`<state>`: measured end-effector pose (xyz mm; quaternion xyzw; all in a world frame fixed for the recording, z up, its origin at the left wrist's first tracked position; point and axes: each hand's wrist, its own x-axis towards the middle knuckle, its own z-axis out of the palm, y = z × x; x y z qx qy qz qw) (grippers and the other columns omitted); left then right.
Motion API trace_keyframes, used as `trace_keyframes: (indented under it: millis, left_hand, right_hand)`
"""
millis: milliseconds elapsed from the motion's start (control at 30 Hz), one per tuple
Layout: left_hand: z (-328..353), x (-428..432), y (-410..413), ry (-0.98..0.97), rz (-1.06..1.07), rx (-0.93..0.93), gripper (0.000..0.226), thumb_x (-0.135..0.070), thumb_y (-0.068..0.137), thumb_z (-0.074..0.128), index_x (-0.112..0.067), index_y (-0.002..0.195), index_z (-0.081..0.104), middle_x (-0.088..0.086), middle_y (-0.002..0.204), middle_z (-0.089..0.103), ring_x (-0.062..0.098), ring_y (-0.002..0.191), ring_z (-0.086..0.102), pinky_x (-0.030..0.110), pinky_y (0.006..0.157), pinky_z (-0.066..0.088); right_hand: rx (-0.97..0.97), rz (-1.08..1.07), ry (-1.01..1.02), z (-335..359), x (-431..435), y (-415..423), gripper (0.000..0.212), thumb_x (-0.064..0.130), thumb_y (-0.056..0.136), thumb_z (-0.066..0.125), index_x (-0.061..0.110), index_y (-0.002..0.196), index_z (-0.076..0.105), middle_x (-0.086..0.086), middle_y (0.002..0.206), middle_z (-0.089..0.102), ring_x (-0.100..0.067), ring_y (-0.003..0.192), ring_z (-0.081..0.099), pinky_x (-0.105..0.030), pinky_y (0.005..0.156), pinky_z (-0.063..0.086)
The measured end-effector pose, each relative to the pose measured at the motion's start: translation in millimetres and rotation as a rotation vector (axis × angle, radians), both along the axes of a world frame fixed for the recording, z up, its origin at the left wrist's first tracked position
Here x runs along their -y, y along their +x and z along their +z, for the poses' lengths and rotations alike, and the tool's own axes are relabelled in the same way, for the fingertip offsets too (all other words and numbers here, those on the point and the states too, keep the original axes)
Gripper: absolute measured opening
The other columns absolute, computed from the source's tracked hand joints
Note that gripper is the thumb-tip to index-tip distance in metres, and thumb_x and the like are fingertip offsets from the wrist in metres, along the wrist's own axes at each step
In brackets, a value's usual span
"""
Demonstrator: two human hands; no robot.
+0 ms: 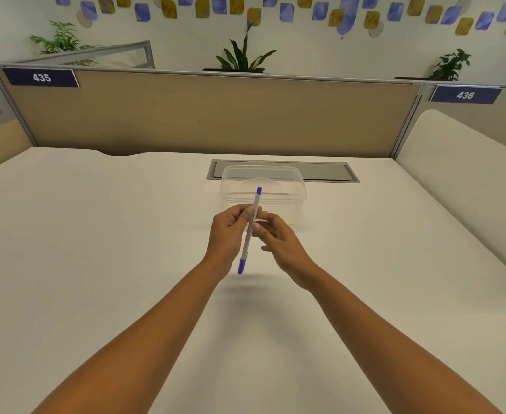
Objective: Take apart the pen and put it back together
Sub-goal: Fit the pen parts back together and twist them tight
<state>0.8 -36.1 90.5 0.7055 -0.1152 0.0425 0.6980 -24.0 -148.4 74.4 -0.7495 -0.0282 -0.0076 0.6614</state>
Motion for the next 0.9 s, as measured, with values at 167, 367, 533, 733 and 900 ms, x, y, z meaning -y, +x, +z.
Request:
trace_keyframes:
  millis: [167, 367, 533, 733, 900]
  left_hand:
    - [-2.0, 1.6, -3.4, -0.034, -0.045, -0.046, 0.017, -0.017, 0.092, 0.048, -0.015, 0.093, 0.065, -0.002, 0.087, 0.069, 0.011, 0.081, 0.065, 0.017, 0.065, 0.053]
    - [-11.4, 5.4, 3.5, 0.212, 0.046, 0.114, 0.007, -0.025, 0.083, 0.061, -0.028, 0.086, 0.067, -0.003, 0.097, 0.065, 0.020, 0.100, 0.058, 0.043, 0.084, 0.050]
    - [-12.9, 11.4, 2.2, 0.297, 0.013, 0.201, 0.013, -0.014, 0.082, 0.062, -0.017, 0.095, 0.066, 0.000, 0.108, 0.055, 0.015, 0.105, 0.049, 0.014, 0.084, 0.041]
    - [-25.1, 1.7, -5.0, 0.317, -0.180, 0.045, 0.042, -0.024, 0.084, 0.060, -0.021, 0.122, 0.043, -0.007, 0.106, 0.054, 0.010, 0.091, 0.054, 0.010, 0.070, 0.042]
    - [-41.4, -5.7, -6.0, 0.460, -0.288, 0.010, 0.017, -0.021, 0.090, 0.052, -0.006, 0.080, 0.053, 0.004, 0.065, 0.053, 0.015, 0.056, 0.045, 0.026, 0.057, 0.038]
  right_hand:
    - [-0.072, 0.078, 0.158, 3.6, -10.4, 2.1, 0.019, 0.020, 0.096, 0.036, 0.017, 0.106, 0.052, -0.001, 0.094, 0.062, -0.015, 0.091, 0.063, -0.035, 0.089, 0.049]
    - [-0.259, 0.134, 0.595, 11.3, -6.6, 6.6, 0.043, 0.043, 0.091, 0.027, 0.010, 0.092, 0.054, -0.005, 0.080, 0.055, -0.021, 0.086, 0.055, -0.036, 0.084, 0.046]
    - [-0.291, 0.131, 0.787, 16.1, -6.4, 7.6, 0.074, 0.072, 0.080, 0.026, 0.005, 0.087, 0.058, 0.000, 0.067, 0.063, -0.013, 0.076, 0.065, -0.029, 0.081, 0.050]
    - [-0.252, -0.039, 0.922, 19.3, 9.8, 15.4, 0.072, 0.080, 0.072, 0.027, 0.012, 0.049, 0.034, 0.000, 0.044, 0.031, -0.015, 0.048, 0.029, -0.026, 0.058, 0.033]
    - [-0.175, -0.001, 0.996, 19.5, 19.3, 17.3, 0.069, 0.077, 0.074, 0.025, 0.014, 0.046, 0.031, 0.002, 0.040, 0.029, -0.014, 0.046, 0.023, -0.026, 0.050, 0.027]
